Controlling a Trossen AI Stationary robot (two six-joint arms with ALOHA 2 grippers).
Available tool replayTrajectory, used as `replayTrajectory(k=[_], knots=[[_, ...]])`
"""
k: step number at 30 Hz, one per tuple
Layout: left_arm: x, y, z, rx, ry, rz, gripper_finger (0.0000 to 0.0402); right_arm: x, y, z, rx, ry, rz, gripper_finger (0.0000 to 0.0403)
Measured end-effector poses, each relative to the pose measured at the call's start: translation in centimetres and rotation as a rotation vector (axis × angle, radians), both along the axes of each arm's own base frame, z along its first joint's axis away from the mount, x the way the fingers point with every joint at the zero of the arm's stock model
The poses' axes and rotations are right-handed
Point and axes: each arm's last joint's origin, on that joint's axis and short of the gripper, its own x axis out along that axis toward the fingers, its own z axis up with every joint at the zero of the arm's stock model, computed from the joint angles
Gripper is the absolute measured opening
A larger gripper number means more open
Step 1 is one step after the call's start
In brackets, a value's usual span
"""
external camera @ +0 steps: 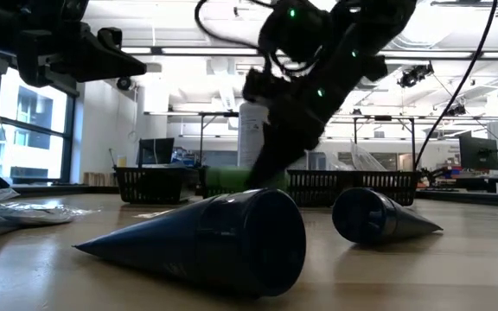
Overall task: Pick & Place Travel size toiletries
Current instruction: Put the shampoo into the middle left black bin
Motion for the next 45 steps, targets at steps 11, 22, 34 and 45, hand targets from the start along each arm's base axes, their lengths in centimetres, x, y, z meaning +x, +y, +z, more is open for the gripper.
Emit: replayTrajectory(k=[11,22,34,45], knots=[[0.0,0.0,0.0,0.000,-0.002,0.000,0.0008,-0.2,-2.6,4.3,-0.072,-0.171,-0.151,0.0175],[0.0,0.0,0.0,-0.001,-0.003,0.000,0.0008,0.4,-6.3,5.3,-0.025,-0.310,-0.283,0.0175],[0.0,0.0,0.1,-0.002,-0.009,0.000,0.0008,1.0,-7.6,2.7,-0.040,-0.256,-0.314,0.0175],[0.0,0.0,0.1,-0.002,-0.010,0.000,0.0008,1.0,-9.2,2.3,-0.012,-0.266,-0.312,0.0176]])
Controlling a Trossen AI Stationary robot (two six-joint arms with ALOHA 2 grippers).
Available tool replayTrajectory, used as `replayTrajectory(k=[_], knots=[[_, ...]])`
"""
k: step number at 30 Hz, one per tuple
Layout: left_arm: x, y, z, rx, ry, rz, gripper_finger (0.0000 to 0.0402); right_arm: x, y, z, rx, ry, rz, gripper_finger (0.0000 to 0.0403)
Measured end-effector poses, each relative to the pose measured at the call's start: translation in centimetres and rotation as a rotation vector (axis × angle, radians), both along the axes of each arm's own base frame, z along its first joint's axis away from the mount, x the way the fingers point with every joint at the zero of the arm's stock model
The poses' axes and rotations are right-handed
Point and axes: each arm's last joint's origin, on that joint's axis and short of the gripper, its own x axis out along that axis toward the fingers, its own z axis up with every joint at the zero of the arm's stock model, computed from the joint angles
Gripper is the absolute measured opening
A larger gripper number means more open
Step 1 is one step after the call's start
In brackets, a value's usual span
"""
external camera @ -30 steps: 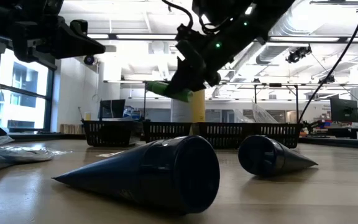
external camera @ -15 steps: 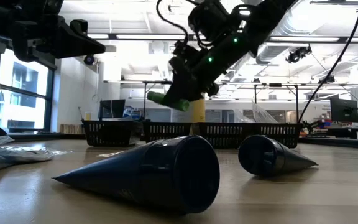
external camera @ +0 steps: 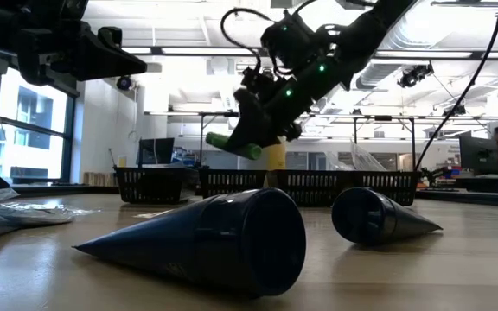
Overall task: Pick & Place Travel size toiletries
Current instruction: Put the shampoo into the middle left black bin, then put the right shave cream into the middle right black bin
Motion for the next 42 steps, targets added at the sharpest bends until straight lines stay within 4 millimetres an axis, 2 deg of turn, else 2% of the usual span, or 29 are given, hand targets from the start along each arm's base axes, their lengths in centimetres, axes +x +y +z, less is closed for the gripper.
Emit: replayTrajectory(k=[8,28,38,42], knots=[[0.0,0.0,0.1,-0.001,-0.006,0.000,0.0008,0.4,-0.1,-1.5,-0.011,0.026,0.007,0.0176],[0.0,0.0,0.1,-0.001,-0.007,0.000,0.0008,0.3,-0.1,-1.7,-0.008,0.042,0.010,0.0177],[0.0,0.0,0.1,-0.001,-0.007,0.000,0.0008,0.3,-0.1,-1.7,-0.025,0.044,-0.014,0.0233],[0.0,0.0,0.1,-0.001,-0.007,0.000,0.0008,0.3,0.1,-1.4,-0.034,0.039,-0.002,0.0238]])
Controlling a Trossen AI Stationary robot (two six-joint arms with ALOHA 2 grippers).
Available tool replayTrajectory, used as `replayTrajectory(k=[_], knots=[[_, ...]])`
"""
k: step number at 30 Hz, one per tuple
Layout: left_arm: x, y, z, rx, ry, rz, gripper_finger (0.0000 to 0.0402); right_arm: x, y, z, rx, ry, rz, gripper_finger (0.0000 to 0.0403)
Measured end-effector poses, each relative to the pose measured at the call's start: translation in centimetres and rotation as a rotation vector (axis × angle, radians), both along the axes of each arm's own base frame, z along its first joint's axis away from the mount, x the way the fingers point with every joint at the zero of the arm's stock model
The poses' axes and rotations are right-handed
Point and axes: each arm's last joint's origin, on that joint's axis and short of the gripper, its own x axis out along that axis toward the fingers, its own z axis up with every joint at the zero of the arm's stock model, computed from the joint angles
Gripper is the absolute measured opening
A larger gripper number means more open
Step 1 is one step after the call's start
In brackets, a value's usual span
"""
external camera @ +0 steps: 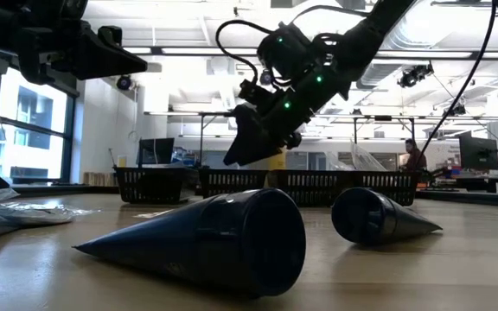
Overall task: Pick & Place Travel size toiletries
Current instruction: Put the right shave cream into the middle right black bin
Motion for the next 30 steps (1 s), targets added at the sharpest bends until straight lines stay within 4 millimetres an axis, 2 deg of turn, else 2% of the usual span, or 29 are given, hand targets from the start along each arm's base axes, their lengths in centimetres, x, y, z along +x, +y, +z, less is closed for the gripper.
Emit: replayTrajectory(k=[11,22,30], knots=[[0.0,0.0,0.0,0.000,0.000,0.000,0.0008,-0.5,1.2,3.8,-0.016,-0.101,0.063,0.0206],[0.0,0.0,0.0,0.000,0.001,0.000,0.0008,-0.5,3.7,4.7,-0.017,-0.122,0.127,0.0136],[0.0,0.0,-0.1,0.001,0.006,0.000,0.0008,-1.2,4.5,6.8,-0.021,-0.164,0.143,0.0093]])
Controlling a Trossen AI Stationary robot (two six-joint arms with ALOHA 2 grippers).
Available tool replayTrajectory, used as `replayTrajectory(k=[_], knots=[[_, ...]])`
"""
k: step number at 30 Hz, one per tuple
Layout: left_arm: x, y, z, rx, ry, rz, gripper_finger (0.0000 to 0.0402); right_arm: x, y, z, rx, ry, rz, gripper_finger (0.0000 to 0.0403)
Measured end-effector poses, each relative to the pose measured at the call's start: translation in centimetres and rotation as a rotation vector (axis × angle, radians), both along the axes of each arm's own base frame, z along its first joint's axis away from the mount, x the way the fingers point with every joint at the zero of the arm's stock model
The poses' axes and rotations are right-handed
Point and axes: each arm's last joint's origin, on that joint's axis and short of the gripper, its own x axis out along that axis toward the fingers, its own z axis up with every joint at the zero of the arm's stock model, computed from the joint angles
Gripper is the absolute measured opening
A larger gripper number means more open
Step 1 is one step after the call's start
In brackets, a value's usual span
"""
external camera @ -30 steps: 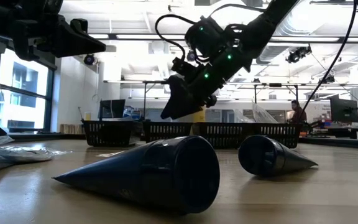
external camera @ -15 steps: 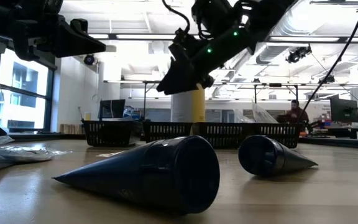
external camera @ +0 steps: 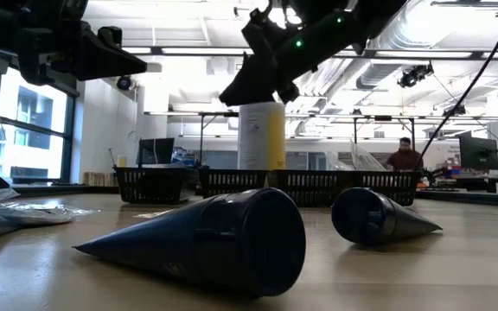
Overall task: Pick & Place Travel size toiletries
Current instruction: Put the right shave cream into the middle right black bin
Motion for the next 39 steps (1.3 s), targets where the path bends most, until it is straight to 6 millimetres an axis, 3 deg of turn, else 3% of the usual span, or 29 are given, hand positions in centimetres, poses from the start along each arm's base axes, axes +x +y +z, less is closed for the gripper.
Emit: replayTrajectory(k=[15,25,31,39], knots=[[0.0,0.0,0.1,-0.001,-0.006,0.000,0.0008,-1.2,2.2,2.8,0.009,-0.062,0.057,0.0075],[0.0,0.0,0.1,-0.023,-0.007,0.003,0.0008,-1.4,3.0,2.2,0.032,-0.004,0.067,0.0054],[0.0,0.0,0.1,-0.023,-0.008,0.003,0.0008,-1.7,5.0,1.8,0.031,0.045,0.123,0.0011],[0.0,0.0,0.1,-0.023,-0.007,0.003,0.0008,-2.9,7.3,0.4,0.128,0.197,0.119,0.0003]])
